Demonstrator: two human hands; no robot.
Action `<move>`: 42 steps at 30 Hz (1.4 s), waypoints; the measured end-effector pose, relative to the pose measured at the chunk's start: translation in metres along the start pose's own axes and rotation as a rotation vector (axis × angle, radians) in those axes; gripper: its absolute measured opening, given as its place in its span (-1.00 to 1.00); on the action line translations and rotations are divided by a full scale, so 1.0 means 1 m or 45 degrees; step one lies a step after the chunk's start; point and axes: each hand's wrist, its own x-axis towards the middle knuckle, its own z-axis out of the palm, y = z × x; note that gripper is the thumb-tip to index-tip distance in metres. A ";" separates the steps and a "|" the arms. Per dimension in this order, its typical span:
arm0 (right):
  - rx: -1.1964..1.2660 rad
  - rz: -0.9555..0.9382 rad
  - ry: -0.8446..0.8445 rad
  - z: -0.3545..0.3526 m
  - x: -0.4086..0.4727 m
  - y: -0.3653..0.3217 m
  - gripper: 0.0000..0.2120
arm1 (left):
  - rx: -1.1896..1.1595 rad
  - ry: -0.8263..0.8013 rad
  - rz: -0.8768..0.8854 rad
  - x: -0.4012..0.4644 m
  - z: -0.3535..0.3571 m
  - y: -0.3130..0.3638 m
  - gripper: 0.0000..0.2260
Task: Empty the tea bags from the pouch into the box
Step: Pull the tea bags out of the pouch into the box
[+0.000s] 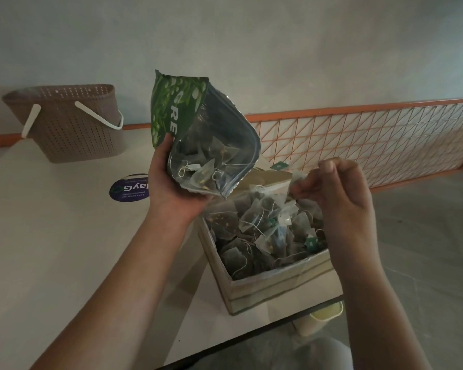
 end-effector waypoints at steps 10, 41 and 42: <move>-0.233 0.050 -0.067 -0.005 -0.001 0.008 -0.87 | -0.037 -0.002 -0.011 -0.002 0.008 -0.002 -0.53; -0.458 0.101 -0.380 0.000 0.033 -0.012 -0.72 | -0.033 0.002 -0.006 0.004 -0.002 -0.002 -0.53; -0.623 0.116 -0.404 -0.004 0.033 -0.004 -0.69 | -0.043 -0.013 -0.024 0.003 0.000 -0.003 -0.54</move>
